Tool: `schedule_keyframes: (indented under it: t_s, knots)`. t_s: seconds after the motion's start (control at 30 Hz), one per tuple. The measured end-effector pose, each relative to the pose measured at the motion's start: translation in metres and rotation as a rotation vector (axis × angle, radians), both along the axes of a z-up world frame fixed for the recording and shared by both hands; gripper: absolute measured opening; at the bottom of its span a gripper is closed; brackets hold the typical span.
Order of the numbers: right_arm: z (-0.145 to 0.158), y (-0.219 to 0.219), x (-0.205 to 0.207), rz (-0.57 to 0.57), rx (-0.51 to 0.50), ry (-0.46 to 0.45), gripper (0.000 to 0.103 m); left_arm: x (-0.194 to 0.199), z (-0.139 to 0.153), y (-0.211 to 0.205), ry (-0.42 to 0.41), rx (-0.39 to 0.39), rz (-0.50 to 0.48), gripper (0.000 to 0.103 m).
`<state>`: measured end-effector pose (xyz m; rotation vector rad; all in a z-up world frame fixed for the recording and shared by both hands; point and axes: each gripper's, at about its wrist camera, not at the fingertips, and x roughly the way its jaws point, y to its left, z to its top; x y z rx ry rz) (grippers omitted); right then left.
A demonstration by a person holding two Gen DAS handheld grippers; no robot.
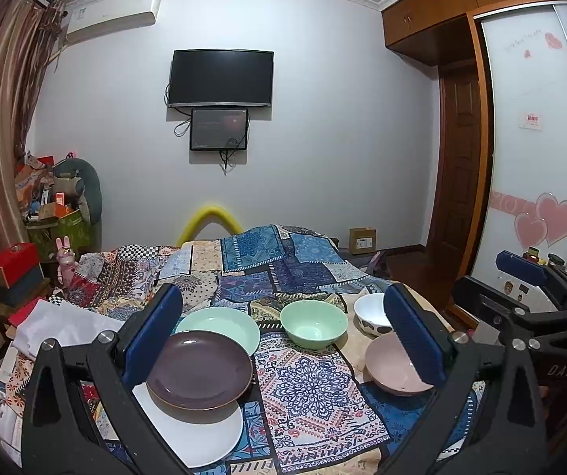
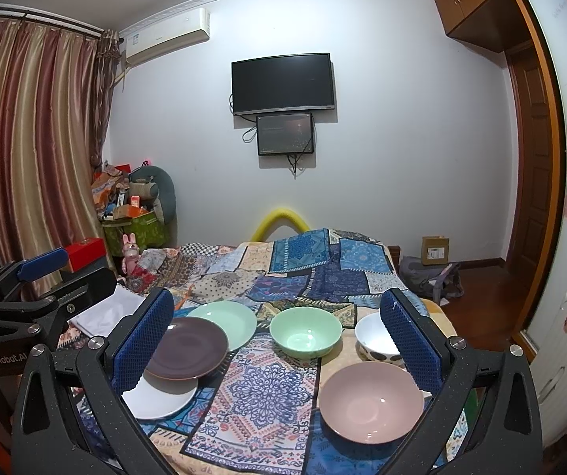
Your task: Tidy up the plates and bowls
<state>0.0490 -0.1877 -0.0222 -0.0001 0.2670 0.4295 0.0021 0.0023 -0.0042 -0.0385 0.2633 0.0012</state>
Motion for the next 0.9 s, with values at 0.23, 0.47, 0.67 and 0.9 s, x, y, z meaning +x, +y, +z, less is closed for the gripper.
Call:
schedule_keyframes:
  t_s: [0.23,0.47,0.67,0.9]
  knots:
    - [-0.0005,0.0012,-0.0003,0.002,-0.001,0.000,0.103,0.0002,-0.0010,-0.0028,0.001,0.002,0.006,0.103]
    - [-0.0009,0.0027,-0.0003,0.001,0.000,0.001,0.103,0.0026,-0.0008,-0.0020,0.007,-0.003,0.007,0.103]
    - [-0.0009,0.0026,-0.0003,0.001,-0.001,0.001,0.103,0.0026,-0.0009,-0.0017,0.011,0.001,0.008,0.103]
    - [-0.0013,0.0025,-0.0003,0.002,0.001,0.002,0.103,0.0035,-0.0017,-0.0028,0.014,-0.006,0.007,0.103]
